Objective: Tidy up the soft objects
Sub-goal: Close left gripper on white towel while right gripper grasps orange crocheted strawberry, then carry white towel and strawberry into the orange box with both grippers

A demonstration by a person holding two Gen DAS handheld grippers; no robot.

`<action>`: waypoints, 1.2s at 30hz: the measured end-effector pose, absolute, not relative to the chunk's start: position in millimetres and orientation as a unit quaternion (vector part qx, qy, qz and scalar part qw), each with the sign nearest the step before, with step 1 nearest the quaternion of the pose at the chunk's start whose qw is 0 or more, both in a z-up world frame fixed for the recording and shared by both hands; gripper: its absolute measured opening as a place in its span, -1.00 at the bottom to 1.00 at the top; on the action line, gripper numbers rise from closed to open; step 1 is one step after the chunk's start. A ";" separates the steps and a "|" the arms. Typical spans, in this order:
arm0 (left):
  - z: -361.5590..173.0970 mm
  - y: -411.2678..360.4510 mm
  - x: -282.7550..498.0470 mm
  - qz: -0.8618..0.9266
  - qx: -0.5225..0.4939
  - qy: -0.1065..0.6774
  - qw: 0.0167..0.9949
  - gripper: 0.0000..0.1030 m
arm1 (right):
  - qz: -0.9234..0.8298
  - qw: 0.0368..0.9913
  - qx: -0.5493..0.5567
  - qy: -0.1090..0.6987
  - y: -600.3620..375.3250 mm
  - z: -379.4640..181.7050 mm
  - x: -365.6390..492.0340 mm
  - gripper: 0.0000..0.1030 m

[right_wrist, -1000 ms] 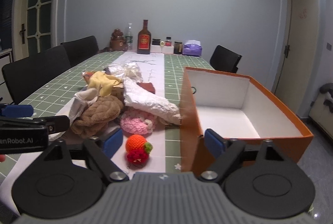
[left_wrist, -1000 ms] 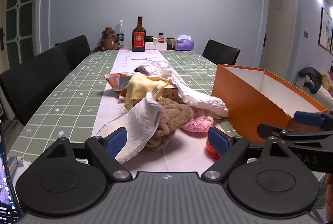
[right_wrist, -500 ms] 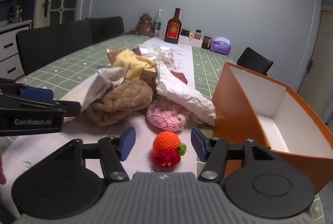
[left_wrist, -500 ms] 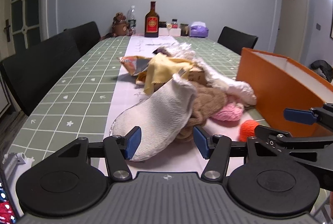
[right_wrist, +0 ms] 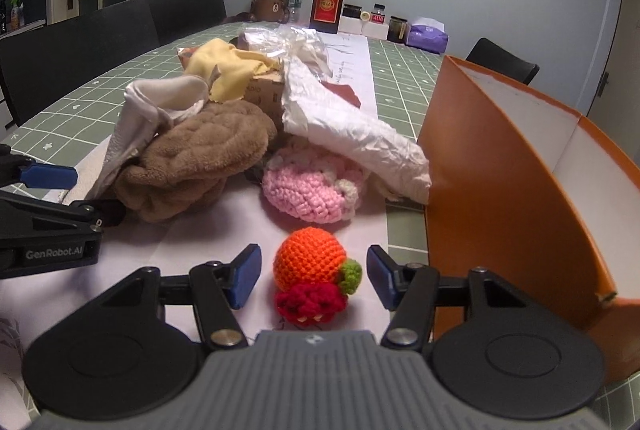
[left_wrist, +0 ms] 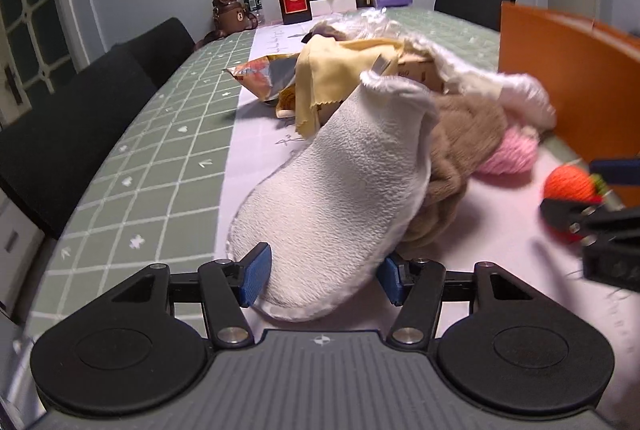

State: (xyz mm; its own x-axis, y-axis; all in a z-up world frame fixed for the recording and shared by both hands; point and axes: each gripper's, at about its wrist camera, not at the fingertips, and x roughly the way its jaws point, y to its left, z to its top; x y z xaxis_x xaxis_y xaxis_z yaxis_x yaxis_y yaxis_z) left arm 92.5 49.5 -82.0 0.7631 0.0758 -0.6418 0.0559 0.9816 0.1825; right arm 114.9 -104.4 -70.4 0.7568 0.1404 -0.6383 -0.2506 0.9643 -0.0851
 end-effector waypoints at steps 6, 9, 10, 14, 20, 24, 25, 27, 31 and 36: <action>-84.6 40.0 102.5 0.018 0.137 0.342 0.930 0.14 | 0.106 0.931 -0.079 0.341 -105.9 -73.3 120.9 -0.05; -85.2 36.9 103.7 0.016 0.145 0.345 0.927 -0.41 | 0.110 0.930 -0.078 0.343 -107.0 -72.8 121.4 -0.06; -85.1 36.6 103.9 0.018 0.147 0.347 0.926 -0.48 | 0.111 0.929 -0.078 0.344 -107.1 -72.7 121.1 -0.06; -79.0 37.9 99.0 0.028 0.149 0.337 0.929 -0.89 | 0.112 0.929 -0.073 0.344 -108.8 -72.1 120.4 -0.08; -58.1 41.8 83.1 0.040 0.141 0.308 0.940 -0.90 | 0.118 0.936 -0.070 0.324 -111.4 -59.8 109.6 -0.08; -37.7 41.4 67.0 0.039 0.131 0.283 0.949 -0.91 | 0.129 0.942 -0.067 0.302 -113.6 -45.0 99.5 -0.08; -31.5 41.5 63.8 0.037 0.124 0.277 0.952 -0.91 | 0.132 0.943 -0.066 0.297 -114.4 -41.2 97.0 -0.08; -19.9 41.9 55.8 0.035 0.111 0.263 0.958 -0.91 | 0.140 0.946 -0.062 0.284 -117.4 -31.7 91.7 -0.09; 4.3 38.2 39.8 0.026 0.091 0.230 0.968 -0.91 | 0.156 0.951 -0.047 0.262 -127.5 -12.0 82.2 -0.09; 39.8 23.4 33.8 -0.022 0.076 0.195 0.978 -0.91 | 0.173 0.956 -0.026 0.236 -151.8 21.2 72.7 -0.09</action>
